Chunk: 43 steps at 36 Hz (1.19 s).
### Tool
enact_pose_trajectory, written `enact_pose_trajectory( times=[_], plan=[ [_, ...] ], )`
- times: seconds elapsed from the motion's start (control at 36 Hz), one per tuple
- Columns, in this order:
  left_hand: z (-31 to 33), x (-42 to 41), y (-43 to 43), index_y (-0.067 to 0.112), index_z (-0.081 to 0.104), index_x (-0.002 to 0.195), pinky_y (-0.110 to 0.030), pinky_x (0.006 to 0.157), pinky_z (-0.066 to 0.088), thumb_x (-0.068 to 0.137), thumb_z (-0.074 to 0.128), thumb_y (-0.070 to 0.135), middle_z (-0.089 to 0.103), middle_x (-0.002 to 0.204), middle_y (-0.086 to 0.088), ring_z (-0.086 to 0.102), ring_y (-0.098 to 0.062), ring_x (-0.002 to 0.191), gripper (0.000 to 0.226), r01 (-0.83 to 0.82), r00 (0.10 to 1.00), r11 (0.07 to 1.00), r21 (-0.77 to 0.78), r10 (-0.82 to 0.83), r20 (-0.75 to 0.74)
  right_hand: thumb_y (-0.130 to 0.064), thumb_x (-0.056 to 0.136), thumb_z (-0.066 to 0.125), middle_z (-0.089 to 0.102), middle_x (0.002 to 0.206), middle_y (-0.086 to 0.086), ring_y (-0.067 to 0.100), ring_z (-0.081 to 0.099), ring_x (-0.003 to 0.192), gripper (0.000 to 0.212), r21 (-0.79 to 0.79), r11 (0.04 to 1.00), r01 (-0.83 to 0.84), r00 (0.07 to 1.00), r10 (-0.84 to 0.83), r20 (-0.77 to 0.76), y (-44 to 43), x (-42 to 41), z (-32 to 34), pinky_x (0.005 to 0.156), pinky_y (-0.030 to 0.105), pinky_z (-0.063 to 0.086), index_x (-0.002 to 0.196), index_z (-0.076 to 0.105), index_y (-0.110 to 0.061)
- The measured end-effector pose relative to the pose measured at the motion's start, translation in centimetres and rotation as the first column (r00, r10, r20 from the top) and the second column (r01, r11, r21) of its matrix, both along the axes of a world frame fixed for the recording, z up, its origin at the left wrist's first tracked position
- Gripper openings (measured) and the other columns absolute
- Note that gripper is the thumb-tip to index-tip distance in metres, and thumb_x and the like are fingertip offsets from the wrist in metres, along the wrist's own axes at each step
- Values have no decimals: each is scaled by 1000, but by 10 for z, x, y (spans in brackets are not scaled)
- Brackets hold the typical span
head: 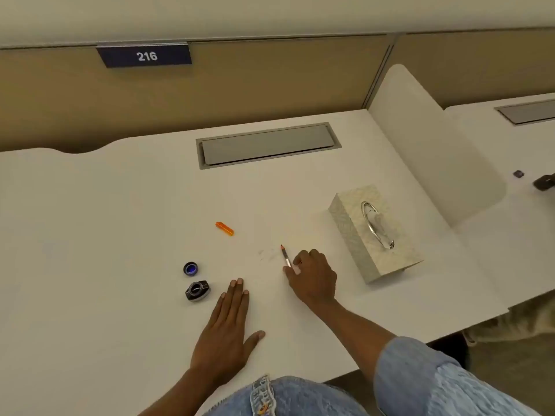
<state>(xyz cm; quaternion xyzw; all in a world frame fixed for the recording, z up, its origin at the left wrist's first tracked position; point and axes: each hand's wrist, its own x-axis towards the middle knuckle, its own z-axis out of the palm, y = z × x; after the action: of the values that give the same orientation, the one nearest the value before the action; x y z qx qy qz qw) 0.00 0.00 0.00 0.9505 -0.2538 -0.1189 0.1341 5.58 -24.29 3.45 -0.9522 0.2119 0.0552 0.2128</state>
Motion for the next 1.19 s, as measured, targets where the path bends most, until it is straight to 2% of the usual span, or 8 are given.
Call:
enact_pose_trajectory(
  times=[0.31, 0.47, 0.56, 0.64, 0.75, 0.86, 0.94, 1.19],
  plan=[
    [-1, 2, 0, 14, 0, 168, -36, 127, 6, 104, 25, 74, -16, 177, -1, -8, -19, 165, 91, 0, 1000, 999, 32, 1, -22, -41, 95, 67, 67, 96, -8, 18, 64, 100, 16, 55, 994, 94, 995, -96, 31, 2, 5, 1, 77, 38, 54, 89, 69, -26],
    [2, 2, -2, 14, 6, 169, -34, 126, 5, 103, 30, 73, -11, 178, -2, -11, -16, 164, 91, -30, 997, 999, 11, 30, -67, -39, 88, 80, 72, 85, -12, 13, 68, 85, 18, 262, 951, 162, 977, -192, 91, 8, -1, 4, 74, 37, 58, 79, 69, -28],
    [10, 5, -5, 20, -5, 168, -30, 131, -4, 103, 27, 72, -28, 173, 6, -27, -10, 160, 90, -69, 988, 997, -20, 65, -138, -39, 85, 84, 74, 77, -13, 8, 70, 77, 19, 399, 904, 155, 969, -218, 119, 13, -9, 7, 73, 38, 61, 77, 72, -28],
    [26, 10, -10, 26, 7, 169, -27, 132, 4, 103, 36, 67, -19, 174, 12, -14, -8, 162, 83, -170, 961, 981, -90, 145, -236, -37, 85, 86, 77, 77, -14, 6, 72, 77, 15, 507, 853, 120, 967, -217, 136, 18, -18, 14, 74, 32, 63, 78, 76, -29],
    [56, 16, -24, 30, 42, 158, -33, 126, 32, 101, 48, 64, 34, 170, 14, 33, -8, 156, 66, -458, 856, 849, -262, 342, -387, -34, 88, 86, 79, 80, -14, 3, 72, 82, 10, 592, 800, 96, 972, -204, 119, 25, -29, 30, 72, 20, 59, 85, 81, -26],
    [89, 22, -39, 30, 68, 129, -31, 108, 51, 96, 51, 62, 74, 131, 14, 65, -5, 126, 49, -705, 686, 573, -417, 405, -604, -31, 91, 82, 82, 83, -11, 8, 76, 83, 7, 675, 735, 68, 982, -168, 84, 32, -39, 48, 75, 26, 63, 86, 81, -26],
    [109, 24, -44, 35, 77, 109, -17, 93, 48, 104, 51, 52, 80, 108, 21, 69, 6, 109, 31, -758, 639, 455, -466, 380, -668, -28, 91, 82, 83, 84, -10, 11, 78, 83, 5, 716, 697, 42, 988, -137, 75, 38, -48, 59, 79, 28, 65, 88, 82, -25],
    [127, 22, -43, 31, 83, 100, -23, 90, 55, 105, 61, 35, 83, 94, 16, 76, 3, 96, 23, -852, 520, 287, -437, 380, -765, -30, 92, 82, 84, 85, 3, 29, 79, 86, 16, 851, 511, 116, 986, -161, -37, 55, -61, 81, 85, 46, 64, 93, 82, -15]
  ],
)
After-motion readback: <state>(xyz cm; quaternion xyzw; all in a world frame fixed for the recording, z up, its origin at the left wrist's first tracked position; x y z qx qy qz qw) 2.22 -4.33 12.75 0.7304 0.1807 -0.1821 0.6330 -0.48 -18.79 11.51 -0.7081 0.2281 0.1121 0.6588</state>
